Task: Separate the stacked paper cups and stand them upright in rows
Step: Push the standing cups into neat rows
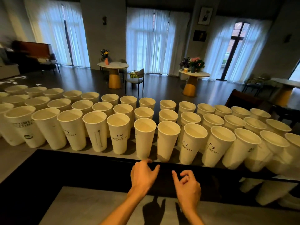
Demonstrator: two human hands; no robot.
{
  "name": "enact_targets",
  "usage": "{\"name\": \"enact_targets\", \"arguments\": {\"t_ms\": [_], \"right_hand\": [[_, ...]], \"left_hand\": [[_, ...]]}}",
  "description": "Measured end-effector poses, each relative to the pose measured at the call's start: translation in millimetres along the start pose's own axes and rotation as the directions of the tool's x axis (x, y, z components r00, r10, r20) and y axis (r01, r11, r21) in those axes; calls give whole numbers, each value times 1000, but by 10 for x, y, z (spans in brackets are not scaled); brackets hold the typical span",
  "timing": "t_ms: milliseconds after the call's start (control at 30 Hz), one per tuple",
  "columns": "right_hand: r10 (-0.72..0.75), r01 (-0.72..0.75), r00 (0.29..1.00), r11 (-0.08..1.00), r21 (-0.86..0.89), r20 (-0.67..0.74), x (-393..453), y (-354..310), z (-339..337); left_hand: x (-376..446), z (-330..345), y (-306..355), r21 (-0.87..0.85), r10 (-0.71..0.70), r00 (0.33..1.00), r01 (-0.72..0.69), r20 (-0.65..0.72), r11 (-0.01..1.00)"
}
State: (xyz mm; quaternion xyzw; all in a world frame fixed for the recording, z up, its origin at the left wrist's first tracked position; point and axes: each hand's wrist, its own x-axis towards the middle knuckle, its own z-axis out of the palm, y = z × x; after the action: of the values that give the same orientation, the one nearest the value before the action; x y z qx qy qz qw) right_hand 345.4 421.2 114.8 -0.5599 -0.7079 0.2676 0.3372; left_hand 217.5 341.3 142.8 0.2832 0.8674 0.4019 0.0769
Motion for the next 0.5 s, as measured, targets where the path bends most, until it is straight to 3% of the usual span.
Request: {"name": "enact_targets", "arguments": {"t_ms": [133, 233, 367, 500], "right_hand": [[-69, 71, 980, 997, -1, 185, -300, -395, 273], [-75, 80, 967, 997, -10, 243, -432, -749, 506], [5, 3, 980, 999, -39, 197, -400, -1017, 772], [17, -2, 992, 993, -118, 128, -252, -1122, 950]], "left_hand": [[10, -453, -375, -82, -59, 989, 48, -135, 995], [190, -766, -638, -117, -112, 971, 88, -210, 989], [500, -946, -830, -80, -99, 971, 83, -220, 993], [800, -998, -831, -70, -53, 991, 44, -124, 997]]}}
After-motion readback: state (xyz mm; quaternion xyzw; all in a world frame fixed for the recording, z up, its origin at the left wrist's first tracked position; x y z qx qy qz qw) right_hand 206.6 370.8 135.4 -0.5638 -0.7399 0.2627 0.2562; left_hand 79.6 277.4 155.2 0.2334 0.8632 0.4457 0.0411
